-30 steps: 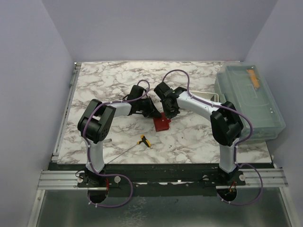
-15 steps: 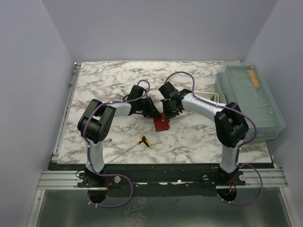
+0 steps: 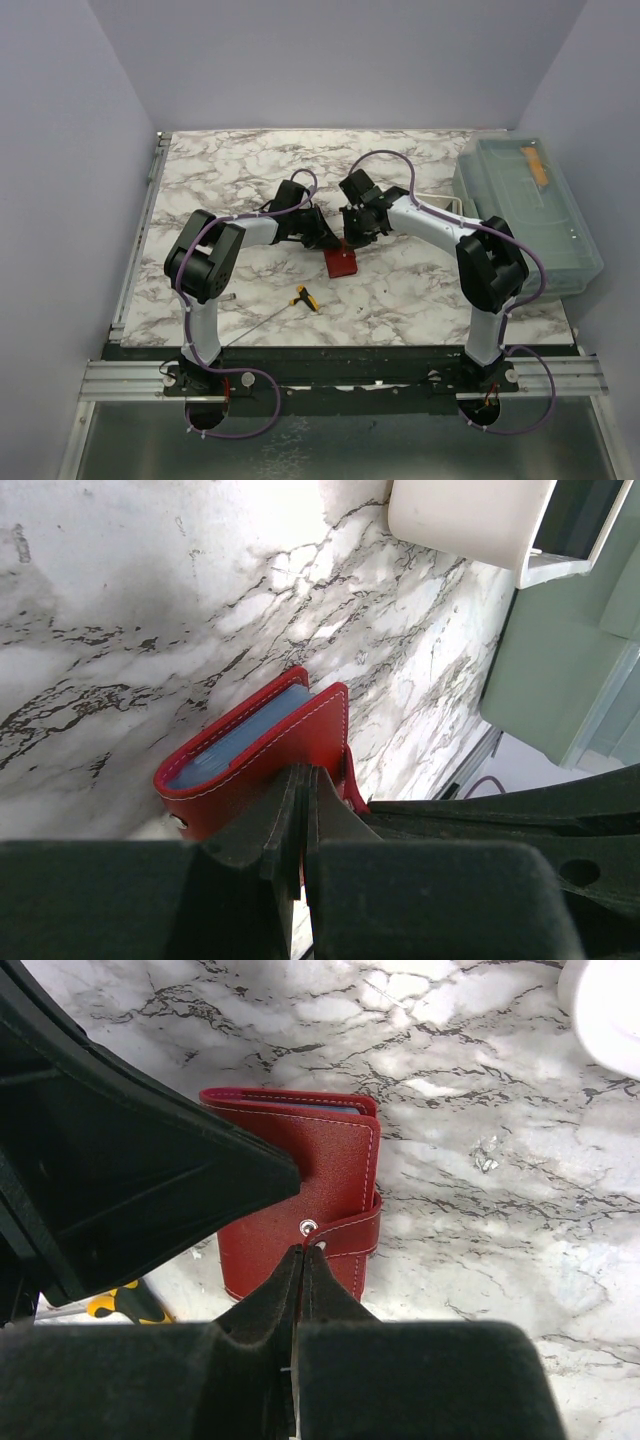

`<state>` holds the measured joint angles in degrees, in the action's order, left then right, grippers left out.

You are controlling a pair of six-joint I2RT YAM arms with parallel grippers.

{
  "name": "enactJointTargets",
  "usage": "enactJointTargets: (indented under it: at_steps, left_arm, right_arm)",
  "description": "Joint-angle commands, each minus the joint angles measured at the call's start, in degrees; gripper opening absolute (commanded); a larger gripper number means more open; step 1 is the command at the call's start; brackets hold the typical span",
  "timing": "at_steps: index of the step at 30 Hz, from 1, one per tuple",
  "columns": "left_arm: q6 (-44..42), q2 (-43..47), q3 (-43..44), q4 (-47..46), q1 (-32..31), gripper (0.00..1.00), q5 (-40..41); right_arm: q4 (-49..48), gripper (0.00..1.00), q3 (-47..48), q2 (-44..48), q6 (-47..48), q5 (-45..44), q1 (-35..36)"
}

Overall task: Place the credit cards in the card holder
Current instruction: Close the card holder at the center of the board.

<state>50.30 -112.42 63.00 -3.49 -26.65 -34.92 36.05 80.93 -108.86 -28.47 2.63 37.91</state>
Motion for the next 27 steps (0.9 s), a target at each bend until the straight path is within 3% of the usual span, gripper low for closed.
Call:
enactJointTargets:
  at_steps: [1,27]
  left_arm:
    - [-1.27,-1.22,0.71,2.08,-0.77,0.06,0.81]
    - [-1.44,-1.05,0.98,2.61,-0.85,0.06,0.90]
  right_arm:
    - [-1.17,0.00,0.42,-0.16,0.66,2.71,-0.12]
    - [-1.28,0.00,1.01,-4.15,1.91,4.79,-0.12]
